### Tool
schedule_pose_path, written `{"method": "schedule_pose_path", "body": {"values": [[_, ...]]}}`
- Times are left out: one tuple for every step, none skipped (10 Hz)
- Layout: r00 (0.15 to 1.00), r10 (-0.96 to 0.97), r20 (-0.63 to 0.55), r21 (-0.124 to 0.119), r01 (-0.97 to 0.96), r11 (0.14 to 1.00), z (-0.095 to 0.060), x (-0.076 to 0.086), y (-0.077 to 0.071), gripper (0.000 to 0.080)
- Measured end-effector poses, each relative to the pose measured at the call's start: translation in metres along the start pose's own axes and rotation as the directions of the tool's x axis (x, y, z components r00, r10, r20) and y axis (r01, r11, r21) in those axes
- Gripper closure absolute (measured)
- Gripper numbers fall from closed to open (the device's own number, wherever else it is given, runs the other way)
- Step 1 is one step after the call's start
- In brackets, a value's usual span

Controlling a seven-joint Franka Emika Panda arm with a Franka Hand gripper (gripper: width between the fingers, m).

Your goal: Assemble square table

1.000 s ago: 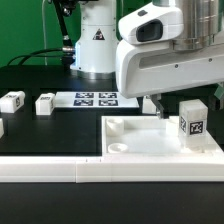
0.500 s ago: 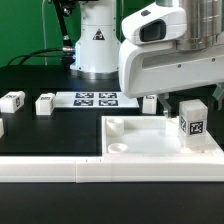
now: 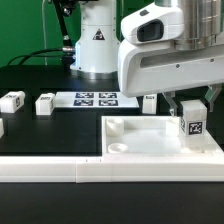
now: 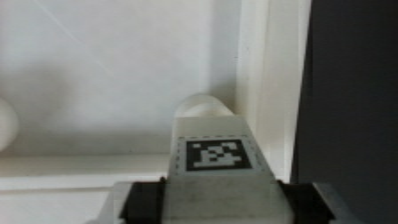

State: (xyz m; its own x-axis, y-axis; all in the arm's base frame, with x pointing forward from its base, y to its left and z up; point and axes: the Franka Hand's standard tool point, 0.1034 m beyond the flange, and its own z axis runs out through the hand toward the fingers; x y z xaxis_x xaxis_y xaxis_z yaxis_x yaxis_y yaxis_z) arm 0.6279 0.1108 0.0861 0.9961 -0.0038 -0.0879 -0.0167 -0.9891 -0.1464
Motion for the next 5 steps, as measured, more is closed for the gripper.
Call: {"method": "schedule_pose_path", "body": {"values": [[0.997, 0.081, 0.0, 0.0, -0.081, 0.997, 0.0, 0.0, -0.0002, 0.0508], [0.989, 0.148, -0.007, 0.003, -0.148, 0.989, 0.0007, 0.0001, -0.0007, 0.0508], [0.953, 0.301, -0.042, 0.013, -0.3, 0.954, 0.0013, -0.0018, -0.0015, 0.0508], [0.908, 0.413, -0.066, 0.03, -0.412, 0.911, 0.0016, -0.0037, -0.0022, 0.0508], [0.849, 0.524, -0.072, 0.051, -0.521, 0.852, 0.0017, -0.0044, -0.0027, 0.0507]]}}
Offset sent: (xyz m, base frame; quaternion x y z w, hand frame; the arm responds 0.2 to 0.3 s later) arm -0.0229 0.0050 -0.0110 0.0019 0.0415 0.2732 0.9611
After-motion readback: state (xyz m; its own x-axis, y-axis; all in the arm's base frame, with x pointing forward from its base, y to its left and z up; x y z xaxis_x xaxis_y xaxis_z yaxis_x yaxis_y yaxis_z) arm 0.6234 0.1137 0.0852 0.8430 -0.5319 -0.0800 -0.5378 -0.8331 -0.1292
